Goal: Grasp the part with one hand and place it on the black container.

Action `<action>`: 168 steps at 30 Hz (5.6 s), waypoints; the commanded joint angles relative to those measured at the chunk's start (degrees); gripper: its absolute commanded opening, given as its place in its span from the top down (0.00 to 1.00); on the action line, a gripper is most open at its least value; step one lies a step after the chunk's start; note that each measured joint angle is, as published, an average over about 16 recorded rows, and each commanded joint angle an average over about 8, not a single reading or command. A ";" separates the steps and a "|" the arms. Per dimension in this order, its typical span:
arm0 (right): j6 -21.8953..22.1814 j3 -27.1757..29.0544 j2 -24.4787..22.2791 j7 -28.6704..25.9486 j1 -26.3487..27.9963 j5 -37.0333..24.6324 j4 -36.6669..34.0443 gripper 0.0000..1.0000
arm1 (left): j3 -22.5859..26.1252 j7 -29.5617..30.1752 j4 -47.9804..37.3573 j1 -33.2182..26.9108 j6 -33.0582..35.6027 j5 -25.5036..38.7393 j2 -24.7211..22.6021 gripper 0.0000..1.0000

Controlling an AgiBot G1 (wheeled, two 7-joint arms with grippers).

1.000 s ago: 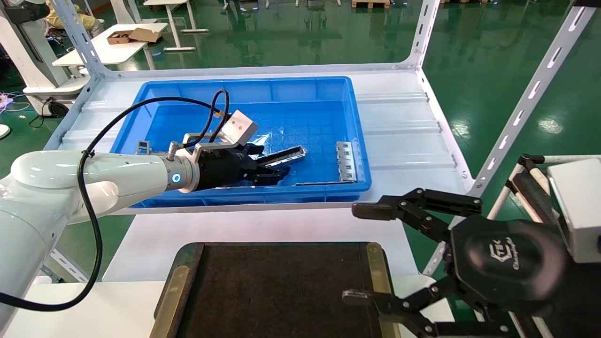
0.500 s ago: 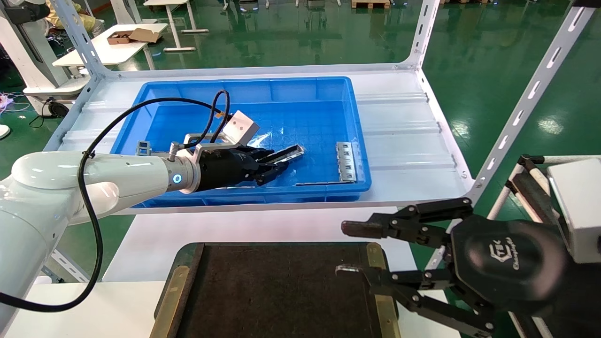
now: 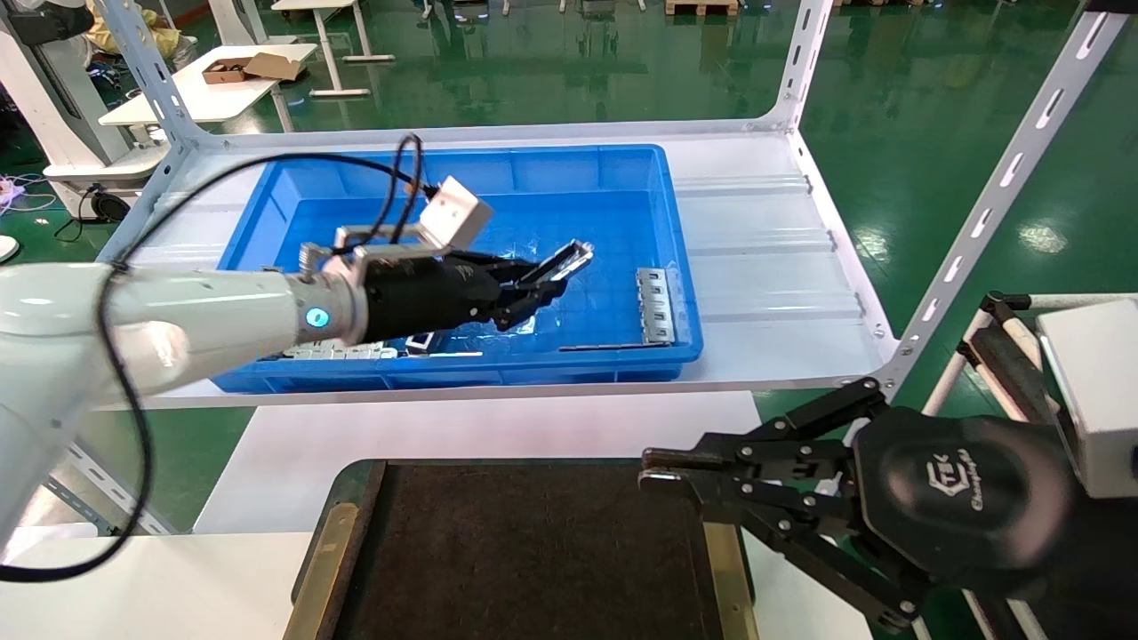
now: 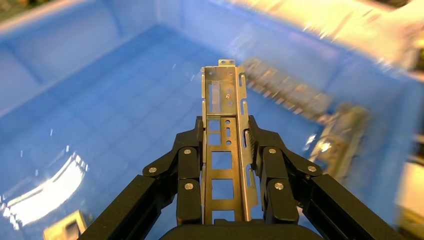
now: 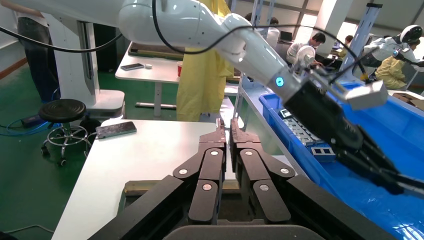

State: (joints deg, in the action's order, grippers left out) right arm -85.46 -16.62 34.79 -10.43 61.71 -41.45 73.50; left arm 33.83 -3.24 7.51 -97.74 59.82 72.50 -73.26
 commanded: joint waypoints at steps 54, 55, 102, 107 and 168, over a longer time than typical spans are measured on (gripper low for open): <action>0.08 -0.19 -0.08 0.10 0.04 0.13 0.00 1.00 | 4.85 46.71 53.44 45.13 -23.18 4.85 14.95 1.00; 0.08 -0.19 -0.08 0.10 0.04 0.13 0.00 1.00 | 5.27 47.77 52.37 44.83 -24.34 5.69 14.03 1.00; 0.15 -0.35 -0.14 0.17 0.08 0.24 0.00 1.00 | 6.69 64.71 38.28 47.40 -45.70 11.04 0.06 1.00; 0.16 -0.36 -0.15 0.18 0.08 0.25 0.00 1.00 | 6.36 63.95 37.16 47.30 -45.55 10.52 -0.51 1.00; 0.24 -0.55 -0.23 0.28 0.12 0.38 0.00 0.00 | -8.69 22.34 42.86 49.27 -4.38 -10.20 18.52 0.00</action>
State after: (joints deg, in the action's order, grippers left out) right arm -85.22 -17.18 34.56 -10.15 61.83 -41.07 73.50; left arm 25.38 19.59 50.29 -48.67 55.13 62.61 -54.93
